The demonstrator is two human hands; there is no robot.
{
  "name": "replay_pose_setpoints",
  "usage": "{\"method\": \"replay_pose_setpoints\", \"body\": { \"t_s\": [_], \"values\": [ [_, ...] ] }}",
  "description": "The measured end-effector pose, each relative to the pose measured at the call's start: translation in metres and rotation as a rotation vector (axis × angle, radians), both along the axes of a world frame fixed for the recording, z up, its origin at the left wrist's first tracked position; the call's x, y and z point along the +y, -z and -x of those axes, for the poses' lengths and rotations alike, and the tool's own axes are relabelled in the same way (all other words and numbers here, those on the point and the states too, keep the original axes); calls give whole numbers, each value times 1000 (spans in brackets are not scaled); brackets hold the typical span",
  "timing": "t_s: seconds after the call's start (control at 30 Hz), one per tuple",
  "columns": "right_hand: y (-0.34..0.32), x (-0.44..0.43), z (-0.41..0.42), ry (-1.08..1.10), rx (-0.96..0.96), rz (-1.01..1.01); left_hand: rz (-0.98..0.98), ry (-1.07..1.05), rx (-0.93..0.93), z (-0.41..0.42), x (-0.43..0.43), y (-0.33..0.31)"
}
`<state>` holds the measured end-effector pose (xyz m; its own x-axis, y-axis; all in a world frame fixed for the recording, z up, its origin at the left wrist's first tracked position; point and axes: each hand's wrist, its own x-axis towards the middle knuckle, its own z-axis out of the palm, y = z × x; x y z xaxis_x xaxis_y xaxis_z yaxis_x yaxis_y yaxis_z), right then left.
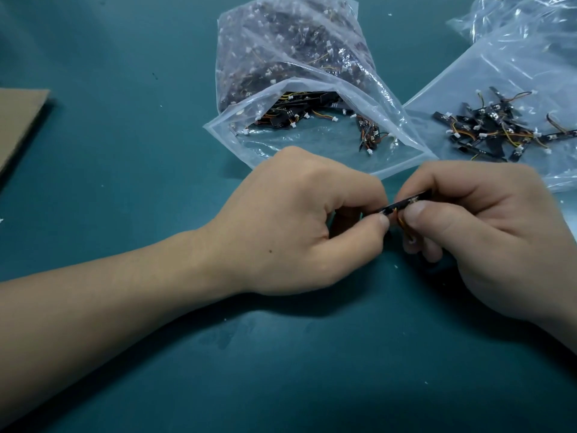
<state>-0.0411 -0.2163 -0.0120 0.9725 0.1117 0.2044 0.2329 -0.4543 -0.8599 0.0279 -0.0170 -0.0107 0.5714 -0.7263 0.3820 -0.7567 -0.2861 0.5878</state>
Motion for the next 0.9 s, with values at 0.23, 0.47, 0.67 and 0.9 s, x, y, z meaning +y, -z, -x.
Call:
{"method": "replay_pose_setpoints", "body": {
  "t_s": [0.23, 0.47, 0.67, 0.9],
  "values": [
    [-1, -1, 0, 5, 3, 10, -34, 0, -33, 0, 0, 0],
    [0, -2, 2, -54, -89, 120, -89, 46, 186, -2, 1, -4],
    [1, -3, 3, -96, -108, 190, -71, 25, 226, -2, -2, -4],
    [0, -3, 4, -88, -114, 189, -23, 57, 215, -3, -1, -5]
  ]
}}
